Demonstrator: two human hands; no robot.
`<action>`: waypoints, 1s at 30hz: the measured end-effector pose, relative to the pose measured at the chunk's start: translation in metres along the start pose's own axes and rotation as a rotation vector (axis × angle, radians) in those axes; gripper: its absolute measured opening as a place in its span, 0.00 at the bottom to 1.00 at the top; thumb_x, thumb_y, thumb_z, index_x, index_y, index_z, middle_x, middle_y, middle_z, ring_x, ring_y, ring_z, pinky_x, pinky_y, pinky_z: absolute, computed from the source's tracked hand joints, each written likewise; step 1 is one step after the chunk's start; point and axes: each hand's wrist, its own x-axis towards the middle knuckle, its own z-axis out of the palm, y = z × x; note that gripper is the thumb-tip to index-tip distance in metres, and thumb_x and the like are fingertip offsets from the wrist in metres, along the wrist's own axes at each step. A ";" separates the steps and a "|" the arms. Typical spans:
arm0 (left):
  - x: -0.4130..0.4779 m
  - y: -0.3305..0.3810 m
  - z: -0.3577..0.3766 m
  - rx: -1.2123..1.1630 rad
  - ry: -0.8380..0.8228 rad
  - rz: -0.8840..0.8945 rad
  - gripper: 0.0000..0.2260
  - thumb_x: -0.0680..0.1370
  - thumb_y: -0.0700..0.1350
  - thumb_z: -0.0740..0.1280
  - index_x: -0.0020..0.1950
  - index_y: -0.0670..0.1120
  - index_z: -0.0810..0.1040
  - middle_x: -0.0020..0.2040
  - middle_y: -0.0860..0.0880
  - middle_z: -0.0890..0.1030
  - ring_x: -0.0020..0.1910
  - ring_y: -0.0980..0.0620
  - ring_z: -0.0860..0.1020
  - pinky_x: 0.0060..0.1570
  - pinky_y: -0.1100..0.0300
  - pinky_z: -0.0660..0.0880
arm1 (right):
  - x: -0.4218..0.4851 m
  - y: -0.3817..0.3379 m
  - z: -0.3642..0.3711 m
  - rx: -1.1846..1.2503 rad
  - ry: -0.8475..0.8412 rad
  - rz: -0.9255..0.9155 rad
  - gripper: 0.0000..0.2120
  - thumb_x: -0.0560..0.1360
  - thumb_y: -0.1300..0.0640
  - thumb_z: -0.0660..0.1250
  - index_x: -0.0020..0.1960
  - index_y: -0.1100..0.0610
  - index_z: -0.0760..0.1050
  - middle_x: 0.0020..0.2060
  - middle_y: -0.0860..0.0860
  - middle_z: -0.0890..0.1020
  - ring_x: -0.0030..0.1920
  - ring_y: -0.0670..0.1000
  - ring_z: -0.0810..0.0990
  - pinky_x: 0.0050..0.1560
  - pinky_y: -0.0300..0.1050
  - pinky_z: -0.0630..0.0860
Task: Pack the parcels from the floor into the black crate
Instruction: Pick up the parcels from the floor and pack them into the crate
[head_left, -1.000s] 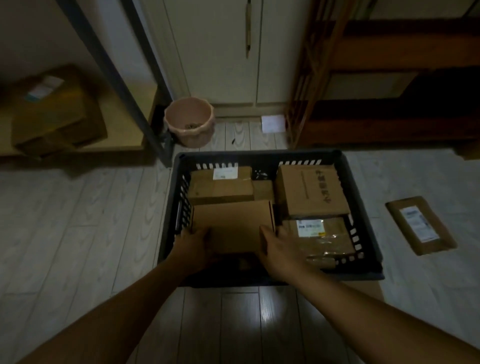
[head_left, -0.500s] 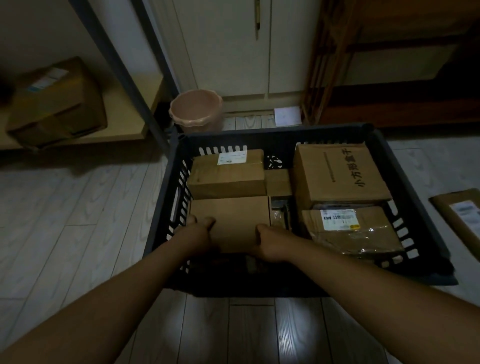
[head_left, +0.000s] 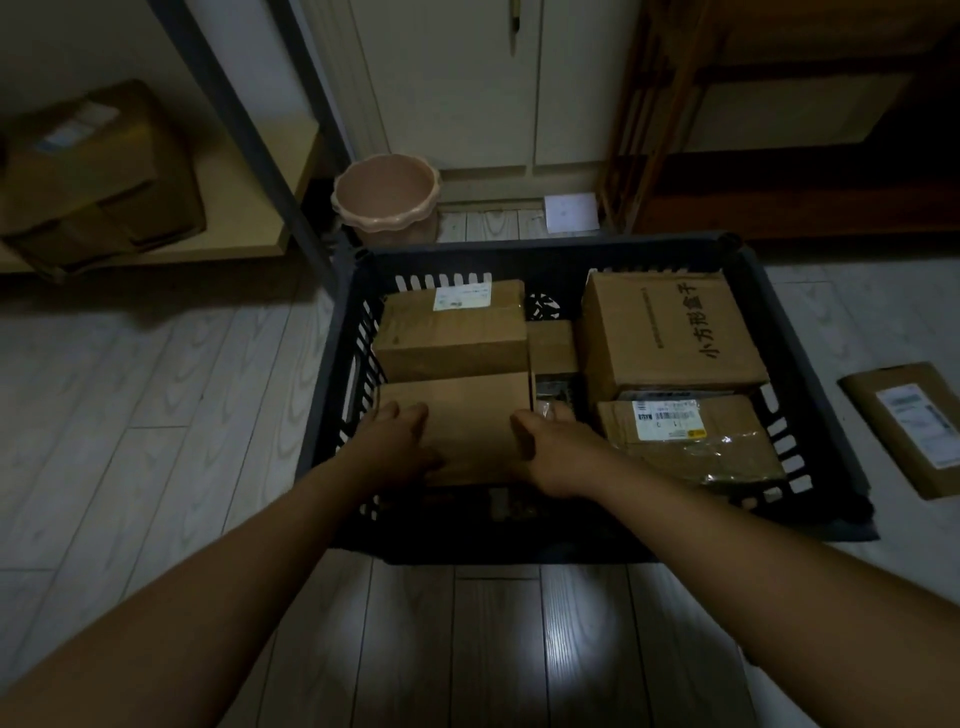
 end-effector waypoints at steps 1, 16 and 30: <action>-0.011 0.001 -0.009 -0.018 -0.009 0.009 0.34 0.77 0.59 0.62 0.77 0.49 0.51 0.77 0.40 0.52 0.75 0.37 0.53 0.73 0.45 0.54 | -0.011 -0.002 -0.008 0.021 0.010 0.006 0.34 0.77 0.47 0.64 0.77 0.48 0.51 0.76 0.58 0.49 0.72 0.62 0.61 0.70 0.48 0.62; -0.343 0.089 -0.284 -0.203 0.030 -0.016 0.34 0.80 0.53 0.60 0.78 0.49 0.42 0.78 0.40 0.49 0.77 0.42 0.46 0.74 0.49 0.45 | -0.324 -0.089 -0.243 -0.002 0.218 0.023 0.32 0.76 0.42 0.59 0.76 0.52 0.55 0.76 0.59 0.55 0.74 0.60 0.55 0.73 0.55 0.57; -0.522 0.175 -0.351 -0.255 0.216 0.204 0.36 0.76 0.57 0.65 0.77 0.55 0.48 0.79 0.46 0.48 0.77 0.41 0.47 0.75 0.45 0.51 | -0.578 -0.070 -0.323 -0.060 0.432 0.241 0.34 0.79 0.42 0.57 0.78 0.51 0.45 0.78 0.56 0.48 0.77 0.56 0.49 0.75 0.51 0.52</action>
